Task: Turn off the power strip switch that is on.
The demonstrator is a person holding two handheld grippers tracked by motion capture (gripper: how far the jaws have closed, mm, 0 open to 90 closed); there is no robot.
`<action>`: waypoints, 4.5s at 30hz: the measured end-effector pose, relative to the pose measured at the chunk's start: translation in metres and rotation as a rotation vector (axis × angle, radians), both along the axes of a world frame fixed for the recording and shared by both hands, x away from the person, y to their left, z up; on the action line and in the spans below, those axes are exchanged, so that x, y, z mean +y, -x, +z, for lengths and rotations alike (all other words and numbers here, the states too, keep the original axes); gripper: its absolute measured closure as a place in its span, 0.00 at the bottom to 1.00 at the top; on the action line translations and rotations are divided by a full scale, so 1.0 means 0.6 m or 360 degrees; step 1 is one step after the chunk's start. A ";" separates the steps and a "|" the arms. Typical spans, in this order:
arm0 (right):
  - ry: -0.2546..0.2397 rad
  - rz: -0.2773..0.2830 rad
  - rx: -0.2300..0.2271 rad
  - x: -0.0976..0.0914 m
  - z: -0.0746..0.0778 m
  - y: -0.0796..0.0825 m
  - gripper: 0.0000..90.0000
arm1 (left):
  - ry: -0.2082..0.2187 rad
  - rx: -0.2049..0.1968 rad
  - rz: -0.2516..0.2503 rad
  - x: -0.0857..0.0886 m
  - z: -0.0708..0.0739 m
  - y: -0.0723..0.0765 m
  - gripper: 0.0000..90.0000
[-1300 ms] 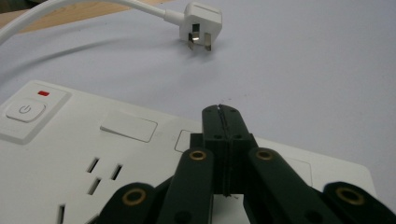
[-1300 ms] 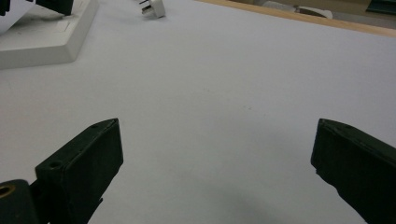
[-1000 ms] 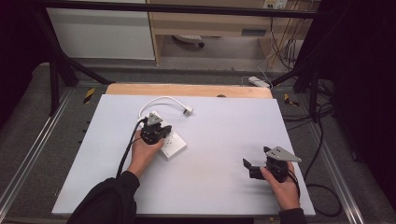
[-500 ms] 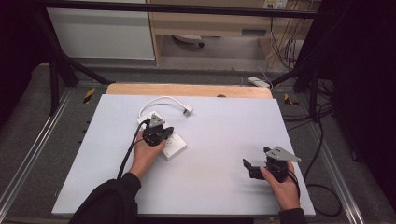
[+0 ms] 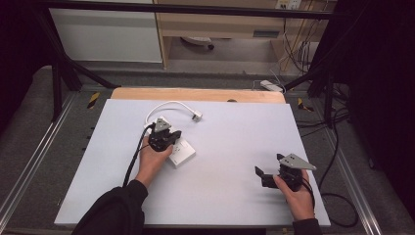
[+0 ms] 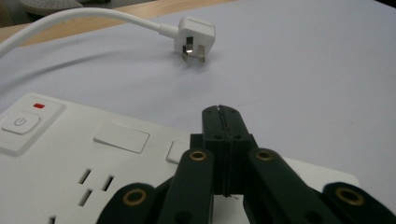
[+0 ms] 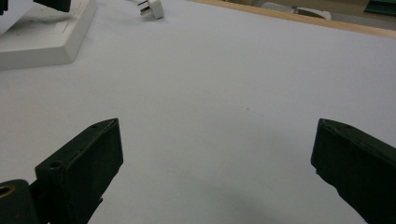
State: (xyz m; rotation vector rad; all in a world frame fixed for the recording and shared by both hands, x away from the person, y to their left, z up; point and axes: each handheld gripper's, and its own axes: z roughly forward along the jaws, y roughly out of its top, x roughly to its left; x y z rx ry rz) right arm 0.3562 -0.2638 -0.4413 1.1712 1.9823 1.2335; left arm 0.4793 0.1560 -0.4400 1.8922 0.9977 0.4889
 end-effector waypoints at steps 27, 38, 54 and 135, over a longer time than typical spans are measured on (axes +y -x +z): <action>0.0002 0.0006 -0.0004 0.000 0.001 0.001 0.03 | 0.0083 -0.0083 0.0018 0.005 0.019 -0.008 0.80; 0.0001 0.0007 -0.0008 0.001 0.002 0.001 0.03 | 0.0125 -0.0132 0.0077 0.009 0.036 -0.011 0.34; 0.0003 0.0006 -0.0009 0.001 0.002 0.002 0.03 | 0.0175 -0.0150 0.0060 0.014 0.062 -0.001 0.10; 0.0017 0.0028 -0.0012 0.006 0.004 0.002 0.03 | 0.0304 -0.0171 0.0133 0.181 0.111 0.182 0.06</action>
